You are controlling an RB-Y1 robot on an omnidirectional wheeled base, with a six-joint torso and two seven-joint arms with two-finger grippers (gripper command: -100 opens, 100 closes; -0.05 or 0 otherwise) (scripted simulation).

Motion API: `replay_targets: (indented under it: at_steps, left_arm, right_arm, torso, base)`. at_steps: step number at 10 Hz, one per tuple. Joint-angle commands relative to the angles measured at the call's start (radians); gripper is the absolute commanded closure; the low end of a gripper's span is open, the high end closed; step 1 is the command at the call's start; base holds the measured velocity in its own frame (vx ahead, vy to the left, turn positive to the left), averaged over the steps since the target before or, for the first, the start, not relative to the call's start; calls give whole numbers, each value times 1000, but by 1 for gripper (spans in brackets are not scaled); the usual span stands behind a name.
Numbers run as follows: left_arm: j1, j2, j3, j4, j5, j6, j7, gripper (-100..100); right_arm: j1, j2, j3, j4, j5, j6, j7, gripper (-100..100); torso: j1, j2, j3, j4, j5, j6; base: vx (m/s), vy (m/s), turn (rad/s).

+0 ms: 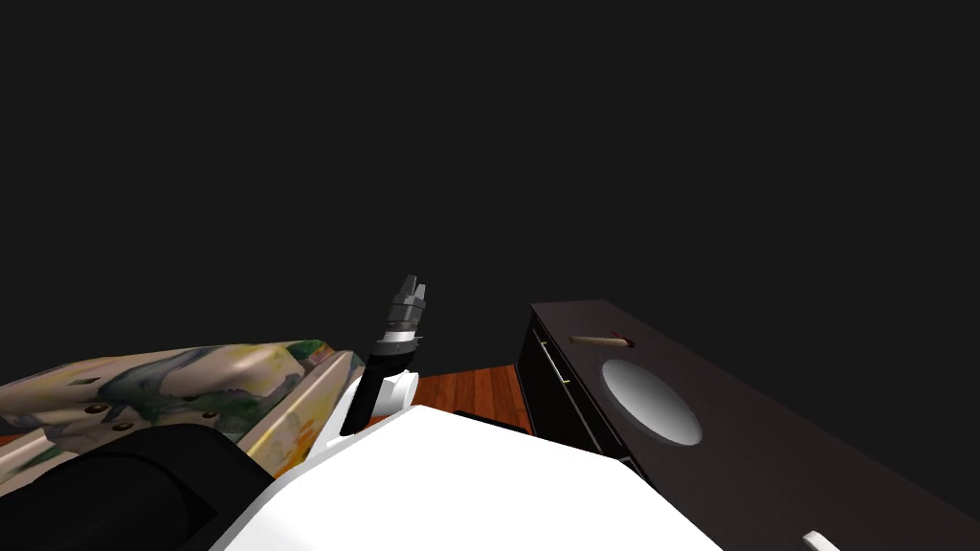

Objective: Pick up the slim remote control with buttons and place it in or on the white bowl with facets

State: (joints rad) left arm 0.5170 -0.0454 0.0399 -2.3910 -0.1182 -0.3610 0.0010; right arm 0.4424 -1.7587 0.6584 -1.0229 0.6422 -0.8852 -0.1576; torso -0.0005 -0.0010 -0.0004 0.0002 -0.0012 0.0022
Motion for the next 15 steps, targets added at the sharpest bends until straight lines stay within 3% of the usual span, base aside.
replay_targets:
  at_steps: [1,3,4,8,9,10,11,12,13,14,15]
  left_arm:
    - [0,0,0,0,0,0,0,0]
    - [0,0,0,0,0,0,0,0]
    - [0,0,0,0,0,0,0,0]
    - [0,0,0,0,0,0,0,0]
    - [0,0,0,0,0,0,0,0]
    - [0,0,0,0,0,0,0,0]
    - [0,0,0,0,0,0,0,0]
    - [0,0,0,0,0,0,0,0]
    - [0,0,0,0,0,0,0,0]
    - [0,0,0,0,0,0,0,0]
    - [0,0,0,0,0,0,0,0]
  right_arm:
    - [6,32,3,17,5,20,13,-100]
    - [12,32,3,12,1,25,14,-100]
    - [12,34,3,13,2,27,15,100]
    - [12,34,4,12,1,26,15,100]
    - [12,34,4,12,1,26,15,0]
    - [1,3,0,5,-1,1,4,100]
    - [-2,-14,-2,-2,-5,-10,-1,100]
    - [-5,5,-1,16,1,-7,8,100]
    - [-6,3,-2,19,2,-13,8,0]
    - [-12,-45,-11,36,-1,-20,5,100]
    - [-12,-45,-11,36,-1,-20,5,100]
  torso:
    - [0,0,0,0,0,0]
    - [1,0,0,0,1,0]
    - [2,0,0,0,1,0]
    - [0,0,0,0,0,0]
    - [0,0,0,0,0,0]
    - [0,0,0,0,0,0]
    - [0,1,1,0,1,0]
    - [0,2,1,1,1,1]
    - [0,2,1,0,1,0]
    - [0,1,1,0,1,0]
    - [5,2,1,1,3,0]
  base:
    - [19,3,69]
    - [14,5,18]
    - [0,0,0]
    - [0,0,0]
    - [0,0,0]
    - [-16,-6,-84]
    - [-23,-9,-68]
    - [-9,-6,-10]
    - [0,0,0]
    - [-29,87,-10]
    - [-32,105,-13]
